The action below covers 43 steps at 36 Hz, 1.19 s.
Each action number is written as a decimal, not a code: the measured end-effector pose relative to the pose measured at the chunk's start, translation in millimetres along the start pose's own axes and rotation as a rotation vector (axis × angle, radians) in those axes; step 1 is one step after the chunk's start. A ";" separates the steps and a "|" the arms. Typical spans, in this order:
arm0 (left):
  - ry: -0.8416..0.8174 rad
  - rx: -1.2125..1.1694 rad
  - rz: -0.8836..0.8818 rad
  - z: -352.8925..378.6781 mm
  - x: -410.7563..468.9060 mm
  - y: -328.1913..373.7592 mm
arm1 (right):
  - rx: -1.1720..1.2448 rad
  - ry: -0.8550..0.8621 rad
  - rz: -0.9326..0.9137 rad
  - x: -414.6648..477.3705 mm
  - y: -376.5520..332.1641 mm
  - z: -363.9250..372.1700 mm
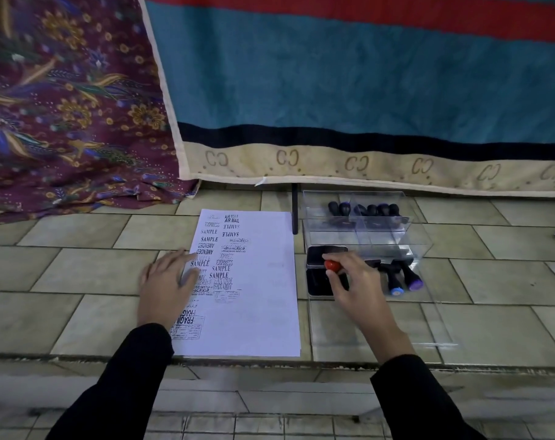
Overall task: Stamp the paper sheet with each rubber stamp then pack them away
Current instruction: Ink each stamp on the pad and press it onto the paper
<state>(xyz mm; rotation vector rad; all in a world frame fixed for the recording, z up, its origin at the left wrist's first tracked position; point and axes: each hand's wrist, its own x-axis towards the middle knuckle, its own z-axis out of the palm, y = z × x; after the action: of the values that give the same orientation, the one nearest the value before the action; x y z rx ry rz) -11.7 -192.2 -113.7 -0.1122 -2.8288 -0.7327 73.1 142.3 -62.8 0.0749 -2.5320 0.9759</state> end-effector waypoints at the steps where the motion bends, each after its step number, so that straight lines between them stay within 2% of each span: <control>1: 0.000 0.001 0.000 0.5 -0.1 -0.6 | -0.003 -0.002 0.001 0.6 0.3 0.1; 19: 0.019 -0.007 0.003 -2.0 -1.5 3.4 | 0.039 0.059 0.049 -3.7 0.9 3.7; 28: 0.029 -0.013 0.006 4.7 0.9 -3.4 | 0.030 0.015 0.087 -1.5 -2.6 0.7; 32: 0.030 -0.011 0.017 3.4 1.7 -4.0 | 0.006 0.001 0.113 7.2 -18.5 -3.6; 35: 0.029 -0.014 0.021 0.8 0.6 -1.3 | 0.055 0.029 0.047 14.2 -47.5 1.9; 39: 0.023 -0.010 0.039 -0.1 0.8 -2.4 | 0.190 -0.077 -0.066 16.2 -95.3 33.7; 43: 0.018 -0.005 0.024 0.0 1.7 -1.6 | 0.188 -0.240 -0.149 12.1 -122.6 73.2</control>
<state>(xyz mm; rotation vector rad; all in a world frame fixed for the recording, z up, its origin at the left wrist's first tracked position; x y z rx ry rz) -13.6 -193.6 -114.1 -0.1395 -2.8034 -0.7319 59.5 3.6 -29.3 0.4553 -2.5917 1.2037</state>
